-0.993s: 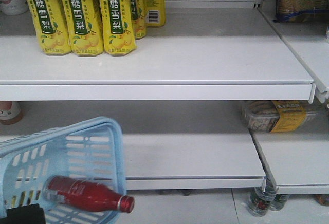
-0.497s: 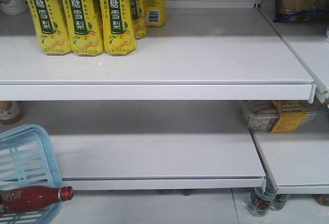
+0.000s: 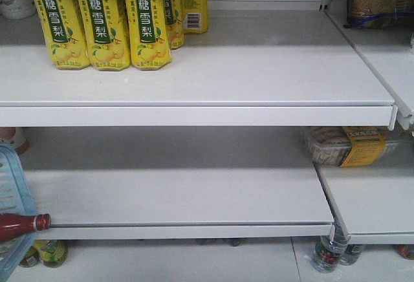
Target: Place coke in basket with both arms
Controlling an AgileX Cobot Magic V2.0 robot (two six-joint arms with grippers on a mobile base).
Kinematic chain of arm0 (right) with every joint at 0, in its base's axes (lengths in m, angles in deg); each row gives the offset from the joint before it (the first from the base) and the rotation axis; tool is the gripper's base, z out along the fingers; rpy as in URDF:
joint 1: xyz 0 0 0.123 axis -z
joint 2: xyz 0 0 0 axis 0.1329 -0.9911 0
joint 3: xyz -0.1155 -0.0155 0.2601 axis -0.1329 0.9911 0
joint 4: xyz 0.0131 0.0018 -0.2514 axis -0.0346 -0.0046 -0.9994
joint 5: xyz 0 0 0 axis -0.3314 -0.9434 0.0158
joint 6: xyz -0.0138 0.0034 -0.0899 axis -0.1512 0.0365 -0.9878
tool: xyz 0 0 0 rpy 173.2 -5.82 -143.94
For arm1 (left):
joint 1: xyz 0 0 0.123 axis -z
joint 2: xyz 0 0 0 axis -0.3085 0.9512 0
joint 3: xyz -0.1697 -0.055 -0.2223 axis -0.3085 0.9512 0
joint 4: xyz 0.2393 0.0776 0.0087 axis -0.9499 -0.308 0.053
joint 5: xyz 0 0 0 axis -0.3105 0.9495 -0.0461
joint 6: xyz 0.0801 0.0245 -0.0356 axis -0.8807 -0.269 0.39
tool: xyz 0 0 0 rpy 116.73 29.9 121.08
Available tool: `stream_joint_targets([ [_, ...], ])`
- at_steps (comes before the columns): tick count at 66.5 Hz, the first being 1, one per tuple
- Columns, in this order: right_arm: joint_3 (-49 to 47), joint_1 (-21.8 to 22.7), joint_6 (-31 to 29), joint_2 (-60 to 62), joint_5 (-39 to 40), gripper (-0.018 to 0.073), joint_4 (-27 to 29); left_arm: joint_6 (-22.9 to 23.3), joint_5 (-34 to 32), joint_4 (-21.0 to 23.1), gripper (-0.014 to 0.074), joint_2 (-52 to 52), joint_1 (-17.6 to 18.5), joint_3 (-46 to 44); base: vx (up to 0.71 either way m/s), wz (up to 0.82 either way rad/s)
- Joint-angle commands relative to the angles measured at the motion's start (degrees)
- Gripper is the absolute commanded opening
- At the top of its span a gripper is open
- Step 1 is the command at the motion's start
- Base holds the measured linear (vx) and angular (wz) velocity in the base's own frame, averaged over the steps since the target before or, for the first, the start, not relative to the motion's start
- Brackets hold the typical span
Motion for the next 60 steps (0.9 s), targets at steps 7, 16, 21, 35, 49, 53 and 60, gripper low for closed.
stream_joint_targets([
  [7,-1.6,0.3,0.3,-0.1,2.8,-0.001,-1.5,-1.8,-19.8,-5.1,-0.0006,-2.9,0.2,2.2,0.0,0.0],
  [16,-1.6,0.3,0.3,-0.1,2.8,-0.001,-1.5,-1.8,-22.9,-5.1,-0.0006,-6.2,0.2,5.7,0.0,0.0],
  [21,-1.6,0.3,0.3,-0.1,2.8,-0.001,-1.5,-1.8,-20.8,-5.6,-0.0006,-7.8,0.2,5.7,0.0,0.0],
  [35,-1.6,0.3,0.3,-0.1,2.8,-0.001,-1.5,-1.8,-20.3,-8.2,-0.0006,-10.4,0.2,5.7,0.0,0.0],
  [49,-1.6,0.3,0.3,-0.1,2.8,-0.001,-1.5,-1.8,-17.6,-8.0,-0.0006,-13.1,-2.2,5.7,0.0,0.0],
  [53,-1.6,0.3,0.3,-0.1,2.8,-0.001,-1.5,-1.8,-16.8,-8.0,-0.0006,-13.1,-3.5,5.7,0.0,0.0],
  [60,-1.6,0.3,0.3,-0.1,2.7,-0.001,-1.5,-1.8,-16.4,-8.0,-0.0006,-13.1,-5.4,5.7,0.0,0.0],
])
